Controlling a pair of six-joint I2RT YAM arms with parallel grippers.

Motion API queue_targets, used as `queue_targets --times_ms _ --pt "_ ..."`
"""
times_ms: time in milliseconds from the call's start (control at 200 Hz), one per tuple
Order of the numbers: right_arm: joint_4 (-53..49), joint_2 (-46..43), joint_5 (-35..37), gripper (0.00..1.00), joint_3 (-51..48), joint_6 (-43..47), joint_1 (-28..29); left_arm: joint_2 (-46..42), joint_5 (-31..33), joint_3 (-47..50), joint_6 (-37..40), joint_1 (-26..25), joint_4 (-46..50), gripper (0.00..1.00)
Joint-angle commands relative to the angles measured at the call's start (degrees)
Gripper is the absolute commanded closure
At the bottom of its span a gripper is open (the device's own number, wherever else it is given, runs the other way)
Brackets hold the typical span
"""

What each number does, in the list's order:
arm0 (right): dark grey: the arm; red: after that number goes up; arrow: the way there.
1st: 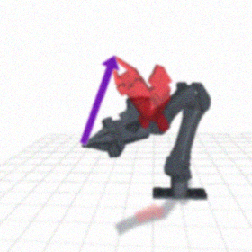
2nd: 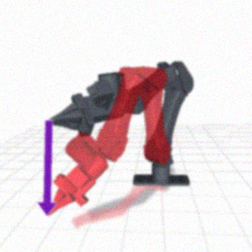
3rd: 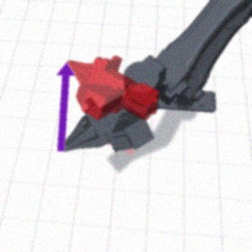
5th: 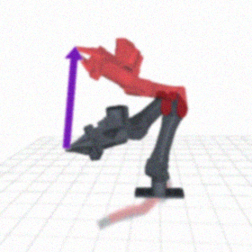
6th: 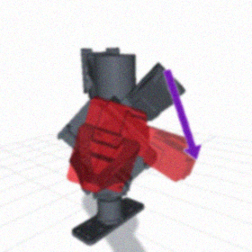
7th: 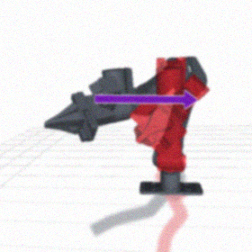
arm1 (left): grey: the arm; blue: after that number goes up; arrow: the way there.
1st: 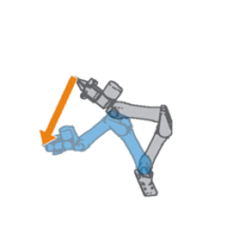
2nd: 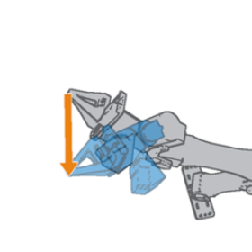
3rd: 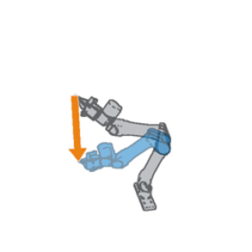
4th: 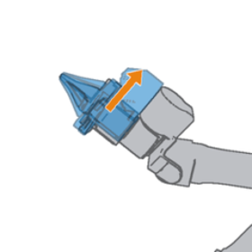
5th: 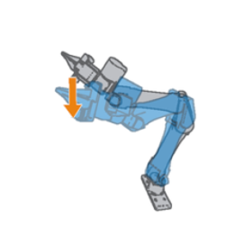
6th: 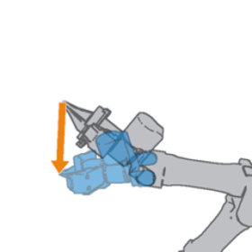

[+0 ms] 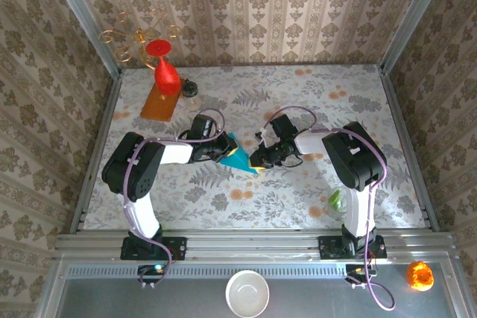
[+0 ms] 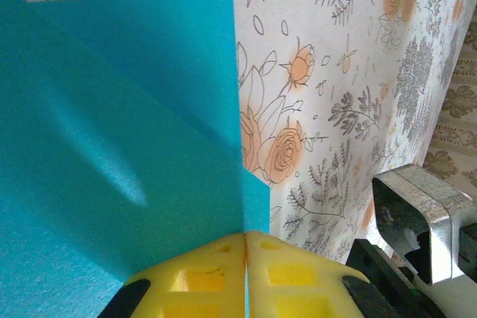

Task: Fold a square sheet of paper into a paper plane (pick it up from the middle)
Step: Fourth fold the wing at the center of the table.

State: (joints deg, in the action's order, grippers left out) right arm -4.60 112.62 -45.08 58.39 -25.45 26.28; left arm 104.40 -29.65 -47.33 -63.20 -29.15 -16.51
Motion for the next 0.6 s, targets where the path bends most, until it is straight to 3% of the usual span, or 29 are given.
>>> queue_targets --times_ms 0,365,595 --pt "-2.26 1.13 0.34 0.85 -0.56 -0.22 -0.62 1.13 -0.51 -1.49 1.24 0.58 1.3 0.89" --pt "-3.82 -7.42 4.05 0.66 -2.71 3.08 -0.75 1.24 -0.22 -1.89 1.06 0.76 2.18 0.89" --pt "-6.25 -7.35 7.98 0.61 -1.65 5.54 -0.12 1.51 -0.26 -2.06 0.88 0.76 2.17 0.89"
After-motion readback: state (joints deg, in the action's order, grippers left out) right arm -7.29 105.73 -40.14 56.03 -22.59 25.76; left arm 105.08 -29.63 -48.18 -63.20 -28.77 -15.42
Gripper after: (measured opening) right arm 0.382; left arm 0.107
